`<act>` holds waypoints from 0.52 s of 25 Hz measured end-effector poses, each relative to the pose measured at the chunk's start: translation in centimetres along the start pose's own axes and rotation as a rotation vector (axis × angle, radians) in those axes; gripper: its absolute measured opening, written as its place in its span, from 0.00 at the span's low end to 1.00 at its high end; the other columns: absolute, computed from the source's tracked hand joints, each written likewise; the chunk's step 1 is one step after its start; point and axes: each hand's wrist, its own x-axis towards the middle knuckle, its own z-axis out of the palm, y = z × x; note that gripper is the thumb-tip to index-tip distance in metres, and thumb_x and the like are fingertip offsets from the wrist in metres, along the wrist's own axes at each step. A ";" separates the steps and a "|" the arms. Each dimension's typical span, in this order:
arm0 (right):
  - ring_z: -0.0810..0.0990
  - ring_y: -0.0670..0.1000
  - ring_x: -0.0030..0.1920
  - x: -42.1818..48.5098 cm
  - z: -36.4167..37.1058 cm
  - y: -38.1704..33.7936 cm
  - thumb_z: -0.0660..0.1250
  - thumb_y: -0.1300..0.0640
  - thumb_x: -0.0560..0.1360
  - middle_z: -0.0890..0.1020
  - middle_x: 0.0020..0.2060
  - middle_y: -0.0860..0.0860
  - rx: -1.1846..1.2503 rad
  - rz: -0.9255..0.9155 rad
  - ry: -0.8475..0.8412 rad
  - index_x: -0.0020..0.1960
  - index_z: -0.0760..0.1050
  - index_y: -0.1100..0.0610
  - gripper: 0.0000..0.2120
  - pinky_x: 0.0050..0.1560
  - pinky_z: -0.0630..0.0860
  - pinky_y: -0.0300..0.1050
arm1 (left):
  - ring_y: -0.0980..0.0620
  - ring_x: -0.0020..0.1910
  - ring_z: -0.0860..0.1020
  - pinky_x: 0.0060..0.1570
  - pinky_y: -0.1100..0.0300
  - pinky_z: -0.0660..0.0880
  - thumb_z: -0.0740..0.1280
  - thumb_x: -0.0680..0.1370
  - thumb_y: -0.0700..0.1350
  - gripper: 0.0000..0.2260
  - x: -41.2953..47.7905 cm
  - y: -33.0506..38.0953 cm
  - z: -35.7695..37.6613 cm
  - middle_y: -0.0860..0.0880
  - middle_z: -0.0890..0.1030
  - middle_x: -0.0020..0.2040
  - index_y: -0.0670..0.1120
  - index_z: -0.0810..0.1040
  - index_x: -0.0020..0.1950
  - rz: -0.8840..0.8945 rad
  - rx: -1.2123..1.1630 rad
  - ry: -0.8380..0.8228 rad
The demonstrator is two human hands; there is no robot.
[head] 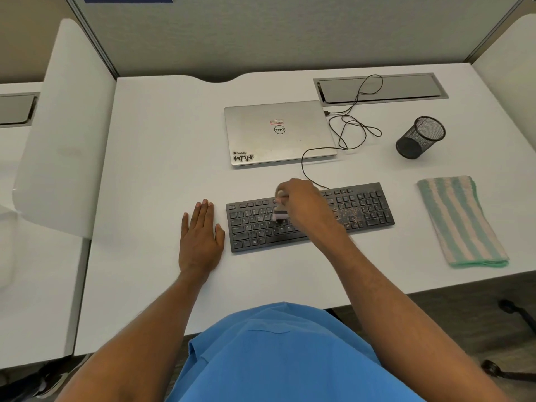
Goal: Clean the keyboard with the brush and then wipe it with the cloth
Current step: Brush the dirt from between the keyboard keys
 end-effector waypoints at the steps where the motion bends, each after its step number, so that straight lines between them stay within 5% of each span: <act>1: 0.83 0.63 0.46 -0.3 0.5 -0.5 0.62 0.66 0.79 0.81 0.41 0.53 -0.014 -0.032 -0.027 0.49 0.82 0.61 0.10 0.45 0.84 0.52 | 0.50 0.85 0.55 0.84 0.47 0.47 0.50 0.84 0.52 0.30 0.0 0.0 0.0 0.46 0.60 0.85 0.42 0.60 0.85 -0.001 0.003 -0.002; 5: 0.83 0.54 0.38 -0.4 -0.3 1.3 0.60 0.68 0.81 0.78 0.41 0.53 -0.105 -0.069 -0.037 0.53 0.80 0.65 0.10 0.26 0.74 0.30 | 0.51 0.85 0.54 0.84 0.48 0.45 0.49 0.84 0.52 0.30 0.0 0.0 -0.1 0.47 0.59 0.86 0.42 0.59 0.85 -0.004 0.001 -0.008; 8: 0.82 0.56 0.47 -0.2 -2.5 2.7 0.61 0.64 0.80 0.80 0.48 0.55 -0.248 -0.039 0.062 0.56 0.78 0.60 0.09 0.42 0.83 0.45 | 0.51 0.85 0.55 0.84 0.47 0.46 0.50 0.84 0.52 0.30 0.0 0.1 -0.1 0.46 0.60 0.85 0.42 0.60 0.85 -0.004 0.002 0.000; 10: 0.80 0.58 0.45 -0.4 -2.6 2.4 0.61 0.66 0.79 0.81 0.47 0.57 -0.323 -0.028 0.101 0.53 0.79 0.60 0.09 0.47 0.82 0.57 | 0.50 0.85 0.55 0.84 0.47 0.47 0.50 0.84 0.52 0.30 0.0 0.1 -0.1 0.46 0.60 0.85 0.42 0.60 0.85 -0.001 0.000 0.002; 13: 0.85 0.58 0.41 -0.4 -1.1 0.6 0.61 0.70 0.78 0.83 0.41 0.55 -0.104 -0.036 -0.002 0.44 0.81 0.61 0.12 0.43 0.85 0.54 | 0.50 0.85 0.55 0.84 0.47 0.46 0.50 0.84 0.52 0.30 0.0 0.2 -0.2 0.45 0.61 0.85 0.42 0.60 0.85 0.002 -0.002 0.003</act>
